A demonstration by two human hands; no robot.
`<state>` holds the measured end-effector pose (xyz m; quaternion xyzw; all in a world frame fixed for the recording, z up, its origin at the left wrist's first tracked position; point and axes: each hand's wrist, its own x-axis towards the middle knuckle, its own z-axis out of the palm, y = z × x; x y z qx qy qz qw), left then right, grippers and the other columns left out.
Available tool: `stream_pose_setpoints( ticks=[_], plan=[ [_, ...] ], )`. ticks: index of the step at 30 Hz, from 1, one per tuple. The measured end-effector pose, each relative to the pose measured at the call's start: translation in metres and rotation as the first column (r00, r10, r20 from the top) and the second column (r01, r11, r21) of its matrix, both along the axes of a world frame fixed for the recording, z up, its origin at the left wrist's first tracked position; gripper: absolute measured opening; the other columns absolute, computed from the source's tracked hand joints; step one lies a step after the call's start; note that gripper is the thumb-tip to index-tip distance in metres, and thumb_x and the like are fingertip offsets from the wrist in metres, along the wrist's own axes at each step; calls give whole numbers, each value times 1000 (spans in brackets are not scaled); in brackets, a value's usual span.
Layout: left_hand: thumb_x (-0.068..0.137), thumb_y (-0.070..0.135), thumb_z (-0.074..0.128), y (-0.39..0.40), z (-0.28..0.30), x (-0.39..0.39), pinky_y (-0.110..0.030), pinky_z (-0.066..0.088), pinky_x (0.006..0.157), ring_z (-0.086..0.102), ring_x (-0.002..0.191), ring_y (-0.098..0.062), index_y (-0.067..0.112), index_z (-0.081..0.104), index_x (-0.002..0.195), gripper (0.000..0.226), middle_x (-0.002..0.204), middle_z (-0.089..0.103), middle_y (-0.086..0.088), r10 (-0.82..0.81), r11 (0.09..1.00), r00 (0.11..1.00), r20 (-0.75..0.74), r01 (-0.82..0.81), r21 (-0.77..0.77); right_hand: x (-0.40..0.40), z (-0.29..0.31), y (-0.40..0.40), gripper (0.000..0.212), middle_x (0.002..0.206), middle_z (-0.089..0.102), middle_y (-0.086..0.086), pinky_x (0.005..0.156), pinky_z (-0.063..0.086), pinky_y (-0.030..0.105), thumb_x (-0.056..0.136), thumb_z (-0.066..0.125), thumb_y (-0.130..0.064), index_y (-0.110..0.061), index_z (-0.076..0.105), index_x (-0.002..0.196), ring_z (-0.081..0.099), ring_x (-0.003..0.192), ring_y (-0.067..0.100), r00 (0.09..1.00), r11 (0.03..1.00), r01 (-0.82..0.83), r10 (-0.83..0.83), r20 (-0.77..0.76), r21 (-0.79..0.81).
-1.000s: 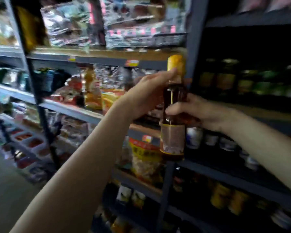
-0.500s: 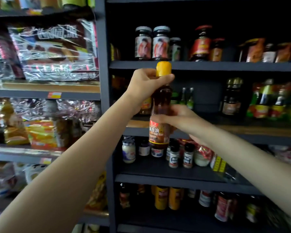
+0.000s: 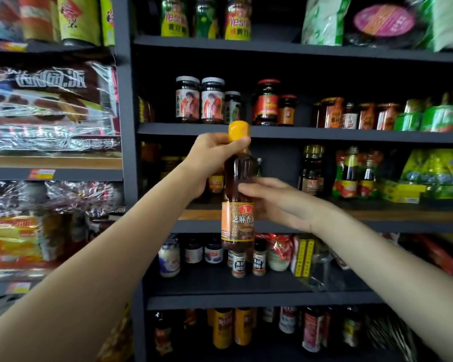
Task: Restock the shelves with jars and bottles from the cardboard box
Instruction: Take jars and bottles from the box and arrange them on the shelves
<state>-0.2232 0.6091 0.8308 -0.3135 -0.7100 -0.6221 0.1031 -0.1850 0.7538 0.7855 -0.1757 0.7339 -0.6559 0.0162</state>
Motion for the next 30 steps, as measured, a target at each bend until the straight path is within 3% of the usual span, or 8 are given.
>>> stream_pose_setpoints(
  ticks=[4, 9, 14, 17, 20, 23, 25, 30],
  plan=[
    [85, 27, 65, 6, 8, 1, -37, 54, 85, 67, 89, -22, 15, 66, 86, 12, 88, 70, -6, 39, 998, 997, -69, -35, 61, 0, 2, -2, 32, 108, 70, 2, 93, 49, 32, 82, 66, -21, -17, 63, 114, 64, 103, 17, 991, 992, 121, -120, -62, 25],
    [86, 26, 64, 28, 7, -2, -28, 50, 84, 65, 85, -12, 21, 65, 84, 6, 85, 70, 0, 22, 999, 979, -201, -27, -20, 0, -1, 6, 23, 106, 71, -1, 94, 51, 35, 78, 73, -27, -26, 67, 100, 65, 102, 15, 952, 948, 282, -258, -165, 145],
    [86, 20, 63, 60, 5, -2, -21, 51, 87, 65, 97, -14, 12, 62, 106, 22, 101, 70, -6, -92, 986, 923, -373, 33, -162, 0, -2, 37, 32, 105, 67, -6, 79, 49, 16, 78, 74, -19, -23, 60, 107, 61, 98, 7, 910, 918, 375, -338, -241, 130],
    [84, 17, 65, 81, 7, -3, -10, 48, 84, 63, 96, -3, 17, 58, 113, 30, 102, 68, 3, -178, 967, 877, -446, 73, -243, -5, -3, 62, 33, 101, 65, -7, 82, 47, 21, 76, 75, -15, -27, 57, 101, 60, 98, 9, 838, 869, 487, -435, -330, 91],
    [80, 19, 70, 107, 17, -11, -20, 48, 92, 59, 107, -5, 27, 50, 121, 46, 112, 62, 11, -228, 925, 845, -484, 34, -378, -9, 2, 98, 35, 102, 67, -5, 88, 49, 29, 73, 77, -14, -27, 58, 99, 61, 99, 11, 774, 827, 558, -487, -405, 73],
    [83, 21, 66, 138, 28, -21, -31, 50, 93, 61, 105, -12, 26, 52, 118, 38, 115, 61, 3, -137, 966, 867, -480, 11, -257, -4, 21, 141, 29, 100, 68, -6, 80, 48, 25, 74, 77, -22, -27, 61, 97, 61, 97, 10, 757, 826, 562, -495, -426, 37],
    [88, 17, 60, 164, 30, -25, -28, 51, 87, 63, 96, -12, 23, 56, 111, 24, 105, 64, 0, -150, 980, 886, -440, 75, -183, 1, 38, 172, 23, 102, 68, -8, 81, 47, 24, 77, 74, -31, -29, 63, 98, 62, 97, 9, 745, 830, 558, -500, -442, 1],
    [88, 8, 59, 237, 18, -35, -27, 51, 87, 64, 92, -14, 26, 57, 101, 23, 95, 68, 0, -225, 941, 877, -425, 82, -329, 11, 75, 253, 20, 103, 66, -7, 87, 44, 30, 80, 67, -39, -31, 60, 97, 61, 101, 12, 745, 830, 557, -514, -424, -26]
  ],
)
